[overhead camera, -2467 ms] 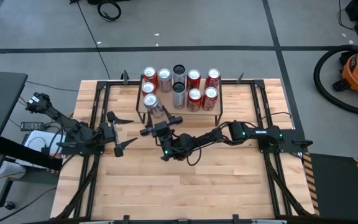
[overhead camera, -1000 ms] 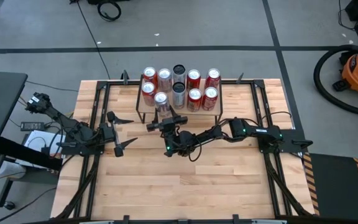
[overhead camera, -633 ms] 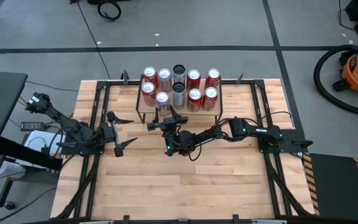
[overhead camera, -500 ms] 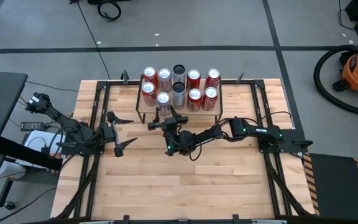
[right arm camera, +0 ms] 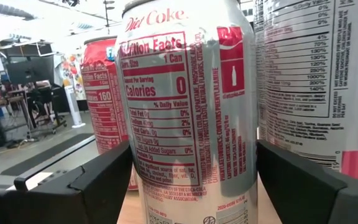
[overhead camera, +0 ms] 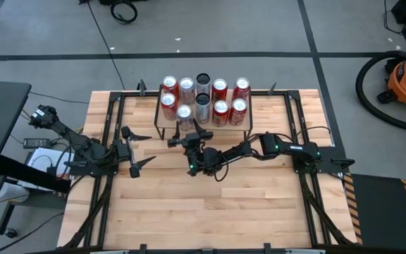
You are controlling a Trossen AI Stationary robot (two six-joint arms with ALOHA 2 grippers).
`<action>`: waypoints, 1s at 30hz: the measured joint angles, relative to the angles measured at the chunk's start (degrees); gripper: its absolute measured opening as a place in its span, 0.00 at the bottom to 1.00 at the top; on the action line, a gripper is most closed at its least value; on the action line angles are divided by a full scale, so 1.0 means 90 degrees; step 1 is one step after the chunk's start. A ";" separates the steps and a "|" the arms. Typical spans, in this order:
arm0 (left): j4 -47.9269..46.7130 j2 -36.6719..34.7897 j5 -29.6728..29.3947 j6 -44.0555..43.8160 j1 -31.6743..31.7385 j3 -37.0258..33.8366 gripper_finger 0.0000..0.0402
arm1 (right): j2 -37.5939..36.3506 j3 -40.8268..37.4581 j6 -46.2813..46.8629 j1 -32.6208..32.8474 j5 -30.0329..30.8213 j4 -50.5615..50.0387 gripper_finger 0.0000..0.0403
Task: Place canned beverage on shelf
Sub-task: Put the silver soda can on the shelf
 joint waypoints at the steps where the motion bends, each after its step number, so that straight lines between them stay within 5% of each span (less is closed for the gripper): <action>1: 0.0000 0.0000 0.0000 0.0000 0.0001 0.0000 0.90 | 0.0000 -0.0002 0.0000 -0.0002 0.0000 0.0000 0.83; 30: -0.0002 0.0001 0.0002 -0.0041 -0.0001 0.0000 0.90 | 0.0036 0.0030 -0.0215 0.0010 -0.0106 -0.0009 0.95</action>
